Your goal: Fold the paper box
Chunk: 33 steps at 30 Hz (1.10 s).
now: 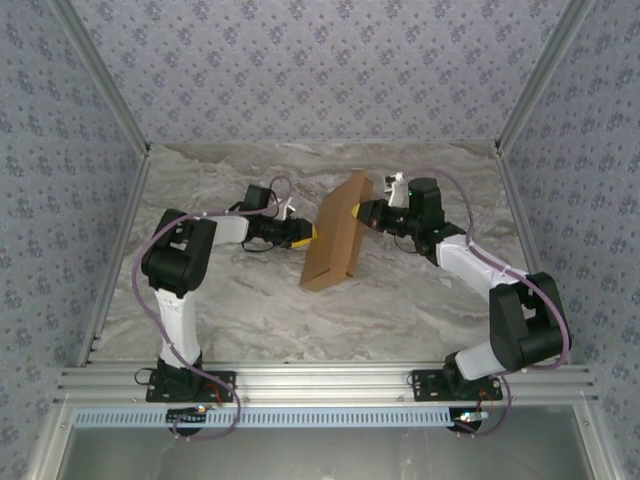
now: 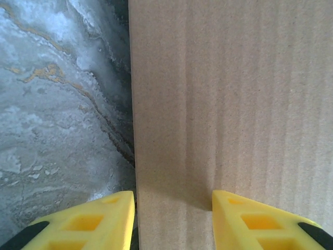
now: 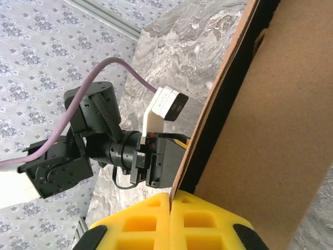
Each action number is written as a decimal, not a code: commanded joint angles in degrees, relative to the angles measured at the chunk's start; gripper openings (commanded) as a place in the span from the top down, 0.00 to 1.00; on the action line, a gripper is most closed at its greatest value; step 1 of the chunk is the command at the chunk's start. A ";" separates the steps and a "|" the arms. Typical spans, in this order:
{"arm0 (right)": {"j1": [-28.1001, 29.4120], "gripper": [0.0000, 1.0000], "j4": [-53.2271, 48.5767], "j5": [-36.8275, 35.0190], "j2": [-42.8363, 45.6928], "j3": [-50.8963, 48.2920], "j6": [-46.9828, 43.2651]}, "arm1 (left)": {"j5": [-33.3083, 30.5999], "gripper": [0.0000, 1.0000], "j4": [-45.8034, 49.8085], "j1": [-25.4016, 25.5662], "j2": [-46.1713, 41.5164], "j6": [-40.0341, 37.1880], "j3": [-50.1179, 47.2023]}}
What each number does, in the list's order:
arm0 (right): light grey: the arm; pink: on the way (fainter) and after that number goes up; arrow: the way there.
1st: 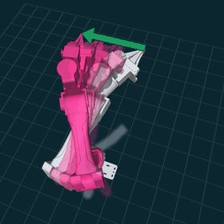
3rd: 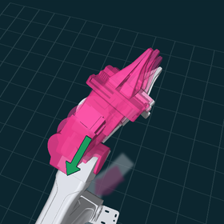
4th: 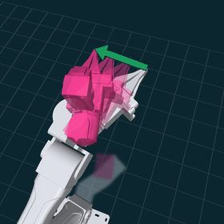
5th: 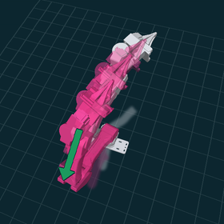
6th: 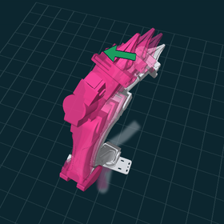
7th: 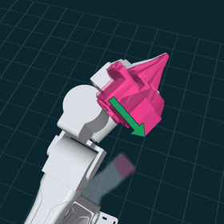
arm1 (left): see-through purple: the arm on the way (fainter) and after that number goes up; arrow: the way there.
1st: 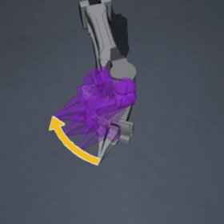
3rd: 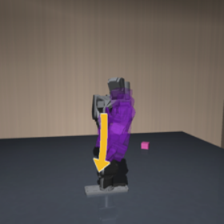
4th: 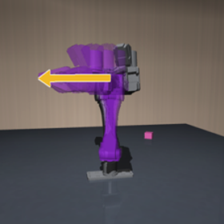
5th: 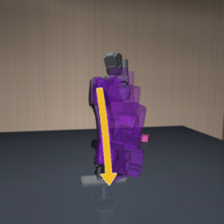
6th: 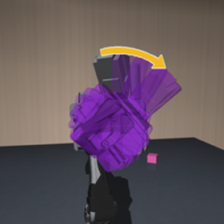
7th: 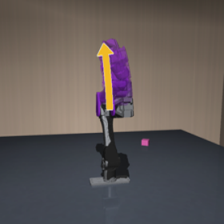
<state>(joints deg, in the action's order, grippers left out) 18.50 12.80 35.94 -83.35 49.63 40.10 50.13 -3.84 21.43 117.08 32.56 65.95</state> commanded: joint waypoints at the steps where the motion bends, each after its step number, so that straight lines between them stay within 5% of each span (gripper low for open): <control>1: 1.16 1.00 -2.46 -2.47 -0.97 1.87 -2.83 | -2.67 0.58 4.16 0.98 0.78 -1.61 -0.30; 21: 5.13 1.00 -3.28 -8.78 -9.20 3.50 -3.55 | -8.23 0.58 7.16 -0.31 -1.42 -1.10 1.11; 33: 6.32 1.00 -3.03 -10.08 -11.70 4.41 -3.54 | -23.30 0.42 9.16 -1.74 -15.28 -3.14 -5.58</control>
<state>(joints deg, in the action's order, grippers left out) 23.94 17.47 30.37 -91.92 55.31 39.38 32.32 3.92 19.59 106.74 31.00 61.60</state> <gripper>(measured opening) 0.061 0.566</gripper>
